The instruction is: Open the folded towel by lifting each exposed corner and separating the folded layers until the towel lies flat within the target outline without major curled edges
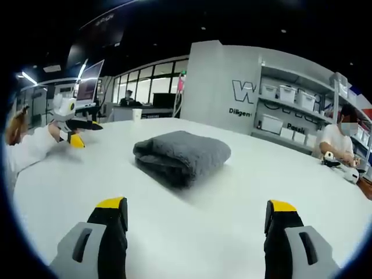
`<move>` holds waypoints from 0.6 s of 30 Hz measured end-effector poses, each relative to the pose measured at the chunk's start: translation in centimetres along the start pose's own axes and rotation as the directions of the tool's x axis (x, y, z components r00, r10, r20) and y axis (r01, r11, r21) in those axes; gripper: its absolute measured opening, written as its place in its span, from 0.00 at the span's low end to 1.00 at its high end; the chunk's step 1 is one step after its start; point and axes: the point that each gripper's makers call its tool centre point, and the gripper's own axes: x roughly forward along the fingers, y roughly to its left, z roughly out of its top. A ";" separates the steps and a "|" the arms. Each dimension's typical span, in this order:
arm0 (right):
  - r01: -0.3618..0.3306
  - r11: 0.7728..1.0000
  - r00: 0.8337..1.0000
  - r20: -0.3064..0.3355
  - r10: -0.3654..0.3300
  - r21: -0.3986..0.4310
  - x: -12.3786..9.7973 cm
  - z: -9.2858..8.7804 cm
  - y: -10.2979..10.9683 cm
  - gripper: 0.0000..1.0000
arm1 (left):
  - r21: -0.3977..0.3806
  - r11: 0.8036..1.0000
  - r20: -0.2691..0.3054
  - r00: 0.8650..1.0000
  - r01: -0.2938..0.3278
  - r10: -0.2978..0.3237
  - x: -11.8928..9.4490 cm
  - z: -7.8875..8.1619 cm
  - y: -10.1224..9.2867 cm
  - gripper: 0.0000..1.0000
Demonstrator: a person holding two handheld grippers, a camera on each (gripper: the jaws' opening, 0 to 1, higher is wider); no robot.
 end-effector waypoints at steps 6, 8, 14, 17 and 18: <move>0.006 0.999 1.000 -0.002 -0.006 -0.045 1.1 1.0 1.4 0.98 | 0.003 1.000 -0.007 1.000 0.020 -0.020 0.2 0.0 -0.7 1.00; 0.004 0.997 1.000 0.003 -0.004 -0.075 1.6 1.8 2.1 0.98 | 0.001 1.000 -0.002 1.000 0.024 -0.024 0.2 0.1 -0.8 1.00; -0.025 0.983 0.999 0.017 0.028 -0.183 3.7 4.5 5.0 0.97 | -0.006 1.000 0.002 1.000 0.027 -0.027 0.1 0.2 -1.0 1.00; -0.048 0.974 0.998 0.026 0.055 -0.221 5.2 5.7 6.4 0.95 | -0.005 1.000 0.002 1.000 0.029 -0.029 0.1 0.2 -1.1 1.00; -0.055 0.968 0.997 0.032 0.065 -0.246 5.7 6.2 7.0 0.93 | -0.005 1.000 0.002 1.000 0.029 -0.029 0.1 0.2 -1.1 1.00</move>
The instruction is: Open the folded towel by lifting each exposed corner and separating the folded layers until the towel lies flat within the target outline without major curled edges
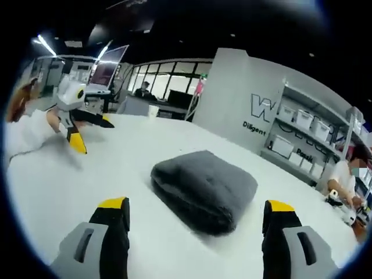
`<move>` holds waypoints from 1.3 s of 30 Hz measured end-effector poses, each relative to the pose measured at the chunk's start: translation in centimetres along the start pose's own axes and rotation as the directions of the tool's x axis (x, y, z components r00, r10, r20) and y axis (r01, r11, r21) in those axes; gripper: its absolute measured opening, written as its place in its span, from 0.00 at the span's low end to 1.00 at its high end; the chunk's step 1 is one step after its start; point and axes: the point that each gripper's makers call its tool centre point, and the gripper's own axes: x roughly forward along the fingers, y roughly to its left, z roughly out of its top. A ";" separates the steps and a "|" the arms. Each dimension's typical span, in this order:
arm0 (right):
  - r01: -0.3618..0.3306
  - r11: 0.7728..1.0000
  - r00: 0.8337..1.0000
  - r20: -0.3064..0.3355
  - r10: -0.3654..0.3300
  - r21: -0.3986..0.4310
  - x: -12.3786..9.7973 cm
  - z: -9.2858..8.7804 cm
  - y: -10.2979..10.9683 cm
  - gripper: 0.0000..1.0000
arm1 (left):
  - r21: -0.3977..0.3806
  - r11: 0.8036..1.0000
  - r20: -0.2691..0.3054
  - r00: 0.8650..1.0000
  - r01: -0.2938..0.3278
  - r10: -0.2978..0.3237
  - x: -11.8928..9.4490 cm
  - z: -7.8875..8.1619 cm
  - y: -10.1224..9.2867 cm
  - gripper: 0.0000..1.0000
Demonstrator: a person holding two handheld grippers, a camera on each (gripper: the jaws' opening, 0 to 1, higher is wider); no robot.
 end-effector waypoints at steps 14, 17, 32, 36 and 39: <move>-0.063 0.978 0.998 -0.038 0.056 -0.200 7.5 1.3 4.0 0.71 | -0.010 1.000 0.020 1.000 0.004 -0.004 -0.2 0.5 0.0 1.00; -0.058 0.973 0.997 -0.062 0.045 -0.222 8.1 0.7 3.8 0.63 | -0.011 1.000 0.024 1.000 0.005 -0.004 -0.3 0.6 0.0 1.00; -0.013 0.890 0.999 -0.048 -0.010 -0.456 8.8 0.7 4.8 0.33 | -0.021 1.000 0.020 1.000 0.005 -0.004 -0.2 0.3 0.0 1.00; -0.009 0.873 0.999 -0.048 -0.017 -0.488 9.1 0.4 5.2 0.26 | -0.022 1.000 0.020 1.000 0.007 -0.006 -0.2 0.3 0.0 1.00; -0.029 0.840 0.999 -0.036 0.011 -0.542 9.2 0.4 6.0 0.10 | -0.021 1.000 0.021 1.000 0.008 -0.008 -0.1 0.3 0.0 1.00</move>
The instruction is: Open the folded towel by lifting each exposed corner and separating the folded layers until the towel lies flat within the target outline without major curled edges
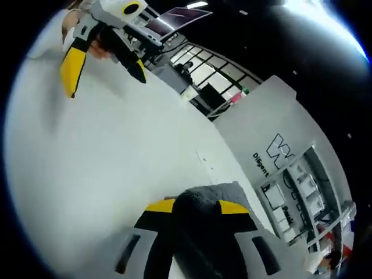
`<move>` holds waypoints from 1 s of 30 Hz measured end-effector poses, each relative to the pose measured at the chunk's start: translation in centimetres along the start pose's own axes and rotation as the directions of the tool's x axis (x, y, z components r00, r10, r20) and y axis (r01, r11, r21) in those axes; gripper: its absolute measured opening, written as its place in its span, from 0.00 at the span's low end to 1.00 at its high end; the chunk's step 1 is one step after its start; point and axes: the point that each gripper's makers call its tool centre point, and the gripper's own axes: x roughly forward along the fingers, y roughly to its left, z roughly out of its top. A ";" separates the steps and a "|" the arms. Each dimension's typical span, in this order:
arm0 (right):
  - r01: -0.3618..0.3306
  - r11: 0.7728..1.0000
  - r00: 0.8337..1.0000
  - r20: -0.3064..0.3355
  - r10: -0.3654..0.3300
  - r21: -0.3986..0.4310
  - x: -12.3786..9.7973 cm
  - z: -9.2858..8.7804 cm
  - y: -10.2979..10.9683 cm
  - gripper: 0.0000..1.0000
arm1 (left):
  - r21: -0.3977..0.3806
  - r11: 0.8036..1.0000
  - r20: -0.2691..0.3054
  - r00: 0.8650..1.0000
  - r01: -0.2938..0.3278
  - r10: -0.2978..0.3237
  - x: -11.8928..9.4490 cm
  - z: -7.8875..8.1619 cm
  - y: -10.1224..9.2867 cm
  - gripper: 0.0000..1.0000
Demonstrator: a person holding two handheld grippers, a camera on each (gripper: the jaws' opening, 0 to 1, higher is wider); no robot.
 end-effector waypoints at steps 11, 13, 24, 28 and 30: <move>-0.012 0.965 0.991 0.130 -0.022 0.261 -0.8 -0.4 -1.6 0.00 | 0.000 1.000 -0.008 1.000 -0.005 0.005 0.1 -0.3 0.1 1.00; -0.010 0.946 0.986 0.159 -0.044 0.325 -1.5 -0.5 -2.4 0.00 | 0.001 1.000 -0.010 1.000 -0.006 0.006 0.1 -0.4 0.1 1.00; 0.084 0.917 0.963 0.204 -0.175 0.390 -4.4 -1.1 -6.1 0.00 | -0.004 1.000 -0.028 1.000 -0.010 0.010 0.3 -0.9 0.4 1.00; 0.133 0.906 0.953 0.200 -0.229 0.402 -5.7 -2.0 -7.6 0.00 | -0.006 1.000 -0.032 0.999 -0.013 0.013 0.2 -1.1 0.4 1.00; 0.155 0.897 0.948 0.191 -0.253 0.415 -6.2 -2.5 -8.4 0.00 | -0.006 1.000 -0.033 0.999 -0.012 0.012 0.3 -1.1 0.4 1.00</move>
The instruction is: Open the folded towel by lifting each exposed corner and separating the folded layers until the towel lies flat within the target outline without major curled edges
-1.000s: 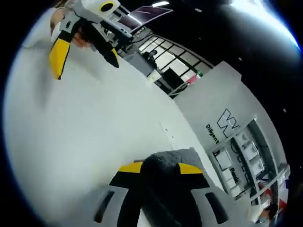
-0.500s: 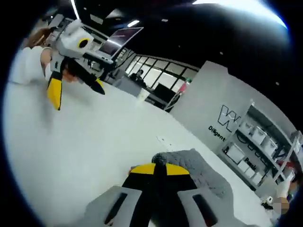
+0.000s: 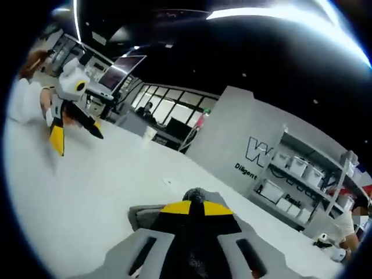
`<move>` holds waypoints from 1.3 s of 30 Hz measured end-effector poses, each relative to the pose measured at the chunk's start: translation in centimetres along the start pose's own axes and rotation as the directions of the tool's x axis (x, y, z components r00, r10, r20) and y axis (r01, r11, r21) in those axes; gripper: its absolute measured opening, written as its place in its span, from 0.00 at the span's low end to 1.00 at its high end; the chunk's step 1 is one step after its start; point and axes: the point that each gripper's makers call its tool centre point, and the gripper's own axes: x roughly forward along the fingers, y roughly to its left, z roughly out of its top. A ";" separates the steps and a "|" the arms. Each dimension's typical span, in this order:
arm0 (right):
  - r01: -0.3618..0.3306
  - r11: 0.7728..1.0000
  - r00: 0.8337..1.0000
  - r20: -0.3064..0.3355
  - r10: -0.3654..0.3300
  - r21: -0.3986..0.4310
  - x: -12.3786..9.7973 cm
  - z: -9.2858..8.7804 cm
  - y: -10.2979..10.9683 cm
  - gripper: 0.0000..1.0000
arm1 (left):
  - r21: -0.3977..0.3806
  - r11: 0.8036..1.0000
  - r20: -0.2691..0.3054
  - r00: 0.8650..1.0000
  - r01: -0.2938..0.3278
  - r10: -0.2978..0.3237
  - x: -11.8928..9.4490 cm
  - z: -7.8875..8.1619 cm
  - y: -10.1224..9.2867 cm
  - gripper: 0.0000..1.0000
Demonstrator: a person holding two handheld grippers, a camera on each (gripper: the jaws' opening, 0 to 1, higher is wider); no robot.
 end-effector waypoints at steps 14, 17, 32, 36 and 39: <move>0.140 0.990 0.990 0.004 -0.141 0.028 -2.8 -1.1 -5.7 0.00 | -0.002 1.000 -0.008 1.000 0.000 0.000 0.2 -0.2 0.2 1.00; 0.160 0.986 0.987 0.005 -0.160 0.036 -3.3 -1.3 -6.6 0.00 | -0.004 1.000 -0.010 1.000 -0.002 0.002 0.2 -0.3 0.3 1.00; 0.267 0.956 0.964 -0.011 -0.267 0.124 -5.4 -3.1 -10.8 0.00 | -0.007 1.000 -0.010 1.000 -0.007 0.007 0.1 -0.3 0.3 1.00; 0.289 0.947 0.957 -0.018 -0.289 0.137 -5.9 -3.7 -11.6 0.00 | -0.007 1.000 -0.011 1.000 -0.005 0.005 0.2 -0.4 0.2 1.00; 0.304 0.942 0.952 -0.022 -0.304 0.146 -6.1 -4.0 -12.0 0.00 | -0.006 1.000 -0.011 1.000 -0.008 0.008 0.2 -0.4 0.3 1.00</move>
